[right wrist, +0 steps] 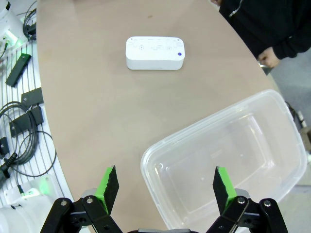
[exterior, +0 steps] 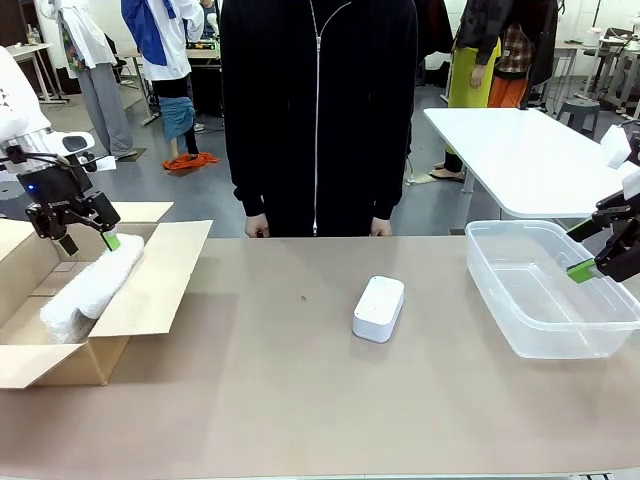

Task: Separate and place wrapped and unwrapped clocks.
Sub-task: If the picked Digital clock is wrapped, place it in the Package Box ; if not, place it in the Organizing box.

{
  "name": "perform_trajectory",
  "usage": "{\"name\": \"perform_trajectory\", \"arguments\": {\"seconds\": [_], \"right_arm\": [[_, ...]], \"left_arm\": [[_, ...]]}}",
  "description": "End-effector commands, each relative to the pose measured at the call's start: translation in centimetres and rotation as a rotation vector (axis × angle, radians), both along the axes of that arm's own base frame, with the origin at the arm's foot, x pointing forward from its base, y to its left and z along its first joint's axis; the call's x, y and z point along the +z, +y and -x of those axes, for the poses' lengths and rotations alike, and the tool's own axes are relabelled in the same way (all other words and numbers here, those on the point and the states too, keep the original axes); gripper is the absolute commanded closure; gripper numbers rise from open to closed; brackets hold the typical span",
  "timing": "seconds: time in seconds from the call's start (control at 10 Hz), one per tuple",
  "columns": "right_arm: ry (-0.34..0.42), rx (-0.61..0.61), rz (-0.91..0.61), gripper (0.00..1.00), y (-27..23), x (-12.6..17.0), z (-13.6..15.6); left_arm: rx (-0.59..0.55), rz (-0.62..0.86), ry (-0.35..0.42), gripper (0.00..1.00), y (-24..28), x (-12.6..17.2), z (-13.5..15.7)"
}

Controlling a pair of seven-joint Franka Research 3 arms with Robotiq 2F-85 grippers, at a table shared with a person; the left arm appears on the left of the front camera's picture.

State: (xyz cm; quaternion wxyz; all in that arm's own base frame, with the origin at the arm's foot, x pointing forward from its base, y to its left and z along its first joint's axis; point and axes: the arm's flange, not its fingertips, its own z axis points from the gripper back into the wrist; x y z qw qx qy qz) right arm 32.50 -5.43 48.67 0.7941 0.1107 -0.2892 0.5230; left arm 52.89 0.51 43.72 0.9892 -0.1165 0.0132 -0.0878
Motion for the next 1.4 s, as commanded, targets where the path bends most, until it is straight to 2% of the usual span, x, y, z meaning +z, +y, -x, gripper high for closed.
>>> {"name": "perform_trajectory", "arguments": {"seconds": [0.0, 0.5, 0.8, 1.3], "right_arm": [[-0.006, 0.021, -0.032, 0.00, 0.0, -0.2, -0.2], [-0.006, 0.021, -0.032, 0.00, 0.0, -0.2, -0.2], [-0.006, 0.021, -0.032, 0.00, 0.0, -0.2, -0.2], [-0.006, 0.021, -0.032, 0.00, 0.0, -0.2, -0.2]], "left_arm": [[0.017, -0.026, 0.015, 0.00, -0.1, 0.8, -0.1], [0.032, -0.046, -0.013, 0.00, -1.3, 3.4, 1.4], [0.093, -0.064, -0.010, 0.00, -2.5, 5.5, 2.8], [0.187, -0.184, -0.017, 0.00, -4.4, 7.8, 5.3]]}}
